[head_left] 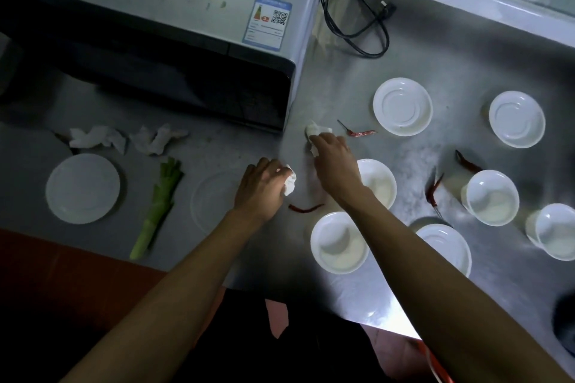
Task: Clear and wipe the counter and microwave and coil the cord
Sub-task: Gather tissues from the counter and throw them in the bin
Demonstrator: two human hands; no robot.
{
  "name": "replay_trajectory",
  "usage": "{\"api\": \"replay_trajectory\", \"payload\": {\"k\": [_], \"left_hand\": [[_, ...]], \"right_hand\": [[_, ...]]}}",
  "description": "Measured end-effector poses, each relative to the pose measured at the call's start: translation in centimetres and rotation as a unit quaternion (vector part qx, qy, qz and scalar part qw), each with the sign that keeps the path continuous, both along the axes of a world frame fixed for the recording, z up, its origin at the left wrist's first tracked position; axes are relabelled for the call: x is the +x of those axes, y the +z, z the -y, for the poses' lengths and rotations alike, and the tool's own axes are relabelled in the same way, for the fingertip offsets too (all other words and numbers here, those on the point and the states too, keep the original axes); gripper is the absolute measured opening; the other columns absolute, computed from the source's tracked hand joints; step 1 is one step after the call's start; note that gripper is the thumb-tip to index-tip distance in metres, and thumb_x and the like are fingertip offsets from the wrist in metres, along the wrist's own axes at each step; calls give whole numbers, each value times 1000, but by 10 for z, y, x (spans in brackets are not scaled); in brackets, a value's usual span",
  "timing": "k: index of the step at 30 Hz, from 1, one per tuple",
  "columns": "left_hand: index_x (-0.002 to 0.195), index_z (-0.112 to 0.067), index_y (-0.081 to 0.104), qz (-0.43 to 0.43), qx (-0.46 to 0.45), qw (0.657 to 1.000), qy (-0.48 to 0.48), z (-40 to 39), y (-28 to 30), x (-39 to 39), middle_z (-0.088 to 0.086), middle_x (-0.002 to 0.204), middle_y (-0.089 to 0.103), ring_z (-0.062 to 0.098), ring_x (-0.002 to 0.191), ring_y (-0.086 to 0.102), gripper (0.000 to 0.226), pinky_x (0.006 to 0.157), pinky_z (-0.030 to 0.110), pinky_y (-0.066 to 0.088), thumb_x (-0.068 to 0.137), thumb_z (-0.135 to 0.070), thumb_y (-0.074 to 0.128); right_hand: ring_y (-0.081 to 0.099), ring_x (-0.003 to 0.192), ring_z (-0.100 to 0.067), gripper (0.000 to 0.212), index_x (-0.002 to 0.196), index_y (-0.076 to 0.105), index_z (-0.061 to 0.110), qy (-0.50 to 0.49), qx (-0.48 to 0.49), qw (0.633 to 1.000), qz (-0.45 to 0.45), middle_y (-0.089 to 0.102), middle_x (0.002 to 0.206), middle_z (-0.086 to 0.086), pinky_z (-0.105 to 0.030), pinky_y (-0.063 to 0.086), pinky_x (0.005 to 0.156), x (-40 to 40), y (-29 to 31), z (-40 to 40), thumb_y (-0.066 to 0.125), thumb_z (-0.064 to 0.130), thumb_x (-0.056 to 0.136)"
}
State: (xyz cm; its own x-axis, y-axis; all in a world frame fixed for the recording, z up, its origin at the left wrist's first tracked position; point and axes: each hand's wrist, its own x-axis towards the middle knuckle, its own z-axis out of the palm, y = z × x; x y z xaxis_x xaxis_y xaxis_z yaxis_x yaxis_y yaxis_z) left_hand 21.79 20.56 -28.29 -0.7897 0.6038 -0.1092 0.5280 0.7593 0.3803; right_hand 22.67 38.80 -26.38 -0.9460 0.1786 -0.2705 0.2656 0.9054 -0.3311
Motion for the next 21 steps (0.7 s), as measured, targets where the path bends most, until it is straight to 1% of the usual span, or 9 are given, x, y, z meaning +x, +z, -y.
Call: {"api": "replay_trajectory", "payload": {"k": [3, 7, 11, 15, 18, 21], "left_hand": [[100, -13, 72, 2, 22, 1000, 12, 1, -2, -1, 8, 97, 66, 33, 93, 58, 33, 73, 40, 47, 69, -1, 69], [102, -15, 71, 6, 40, 999, 33, 3, 2, -4, 7, 99, 65, 32, 94, 57, 33, 73, 39, 47, 72, -4, 66], [105, -15, 71, 11, 61, 996, 58, 4, 13, -4, 7, 103, 66, 32, 94, 58, 32, 75, 40, 49, 75, -5, 64], [104, -14, 72, 5, 88, 993, 79, 4, 29, 1, 6, 104, 68, 30, 96, 59, 32, 78, 38, 51, 75, -4, 65], [104, -14, 72, -3, 90, 993, 76, 5, 40, 6, 5, 105, 69, 30, 95, 59, 31, 79, 40, 51, 75, -9, 62], [108, -13, 71, -9, 79, 994, 75, 3, 52, 13, 7, 108, 69, 30, 98, 59, 30, 82, 43, 52, 80, -10, 61]], "right_hand": [[50, 118, -32, 41, 133, 57, 12, 4, 4, 1000, 5, 56, 134, -10, -41, 48, 89, 0, 0, -1, 61, 5, 92], [54, 112, -33, 34, 122, 65, 9, 1, -15, 1000, -13, 61, 124, -13, -39, 49, 85, 5, 2, -2, 61, 0, 89], [54, 111, -32, 36, 119, 67, 8, -6, -45, 998, -43, 63, 122, -13, -44, 51, 85, 12, 8, -2, 59, -5, 87], [56, 111, -34, 35, 118, 69, 6, -17, -77, 994, -81, 64, 120, -14, -44, 51, 85, 24, 16, -3, 59, -5, 86], [58, 106, -36, 33, 115, 70, 5, -20, -84, 991, -102, 66, 116, -16, -44, 52, 83, 37, 22, -4, 62, -5, 84], [61, 98, -38, 31, 111, 71, 3, -28, -96, 985, -141, 68, 109, -18, -44, 53, 81, 53, 29, -5, 63, -6, 82]]}}
